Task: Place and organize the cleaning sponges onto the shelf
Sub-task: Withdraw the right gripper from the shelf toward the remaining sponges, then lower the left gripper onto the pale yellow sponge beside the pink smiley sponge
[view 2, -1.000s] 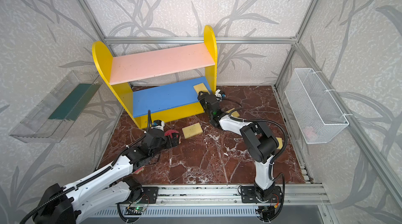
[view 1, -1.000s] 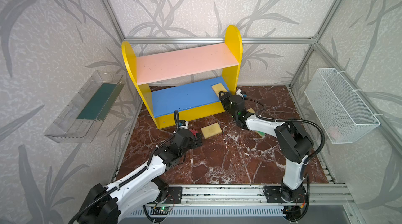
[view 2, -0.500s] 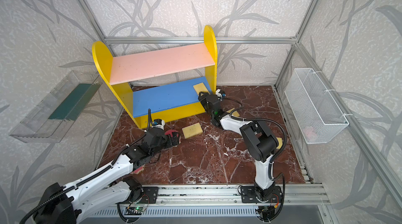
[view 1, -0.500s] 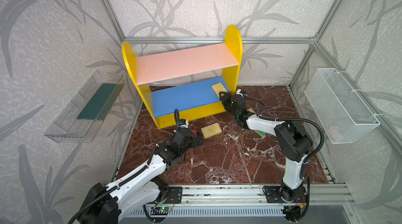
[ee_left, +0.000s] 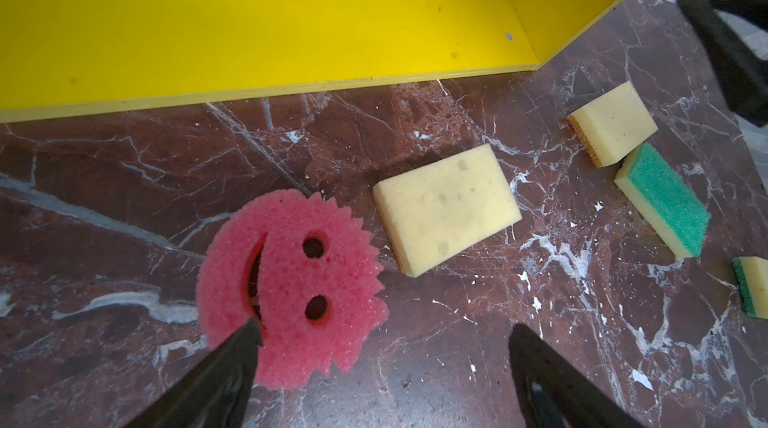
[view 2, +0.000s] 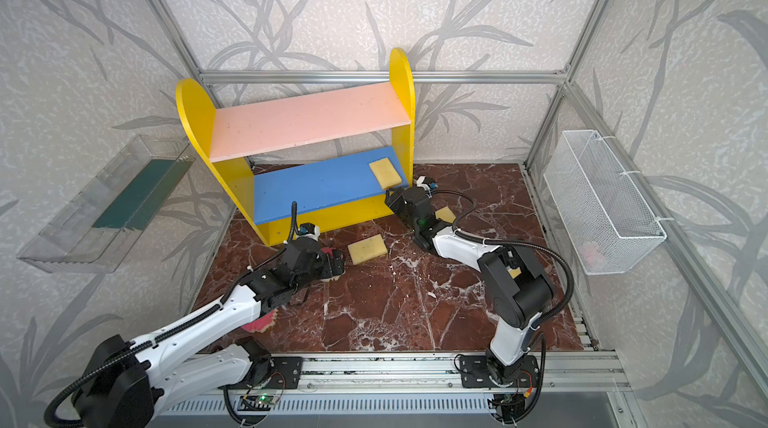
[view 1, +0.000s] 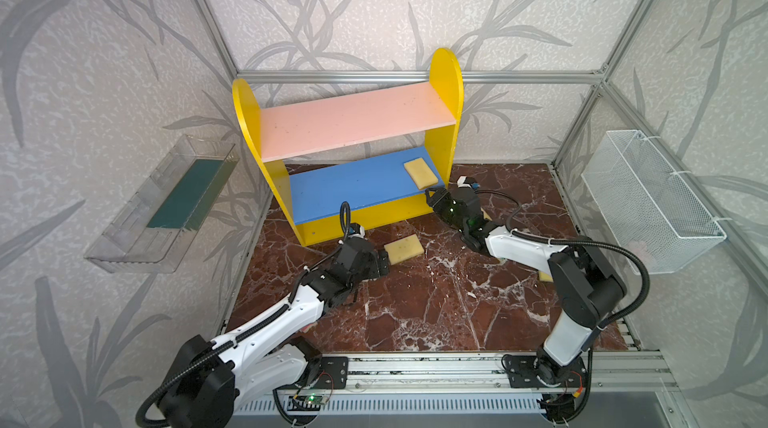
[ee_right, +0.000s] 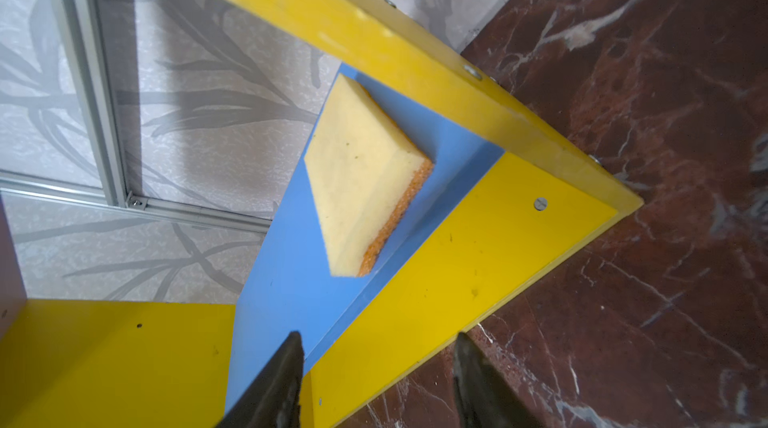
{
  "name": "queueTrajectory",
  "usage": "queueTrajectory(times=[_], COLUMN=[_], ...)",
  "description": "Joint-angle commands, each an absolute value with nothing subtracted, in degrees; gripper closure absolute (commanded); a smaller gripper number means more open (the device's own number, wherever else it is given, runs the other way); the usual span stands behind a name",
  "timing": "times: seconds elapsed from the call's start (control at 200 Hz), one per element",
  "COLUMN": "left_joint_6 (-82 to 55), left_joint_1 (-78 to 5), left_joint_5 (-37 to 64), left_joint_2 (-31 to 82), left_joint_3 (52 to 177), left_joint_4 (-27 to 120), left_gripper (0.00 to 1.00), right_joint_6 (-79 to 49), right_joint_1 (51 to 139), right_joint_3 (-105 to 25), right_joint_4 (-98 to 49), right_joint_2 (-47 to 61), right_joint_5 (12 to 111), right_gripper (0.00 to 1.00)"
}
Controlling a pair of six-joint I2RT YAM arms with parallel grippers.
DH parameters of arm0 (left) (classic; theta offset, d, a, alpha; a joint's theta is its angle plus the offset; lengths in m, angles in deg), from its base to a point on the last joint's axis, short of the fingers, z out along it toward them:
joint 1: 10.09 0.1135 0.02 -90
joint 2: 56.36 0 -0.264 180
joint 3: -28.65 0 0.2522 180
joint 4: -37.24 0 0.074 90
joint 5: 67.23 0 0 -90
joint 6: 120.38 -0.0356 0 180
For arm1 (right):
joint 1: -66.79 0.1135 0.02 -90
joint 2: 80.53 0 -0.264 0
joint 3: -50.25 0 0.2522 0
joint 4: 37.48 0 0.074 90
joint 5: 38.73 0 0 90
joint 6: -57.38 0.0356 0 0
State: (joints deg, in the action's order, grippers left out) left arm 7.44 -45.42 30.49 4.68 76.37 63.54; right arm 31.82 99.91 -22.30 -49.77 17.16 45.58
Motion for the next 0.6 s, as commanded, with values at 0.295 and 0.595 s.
queueTrajectory(times=[0.295, 0.595], left_joint_6=[5.7, 8.0], left_joint_1=[-45.1, -45.2], left_joint_5=[27.8, 24.1], left_joint_2=[13.8, 24.3], left_joint_3=[83.1, 87.8], left_joint_4=[67.6, 64.3], left_gripper=[0.37, 0.44], right_joint_6=[23.2, 7.5], right_joint_1=[89.3, 86.5], right_joint_3=[-9.7, -11.8], right_joint_4=[-40.2, -23.0], right_joint_2=[0.1, 3.5], right_joint_5=[65.7, 82.5], right_gripper=[0.4, 0.43])
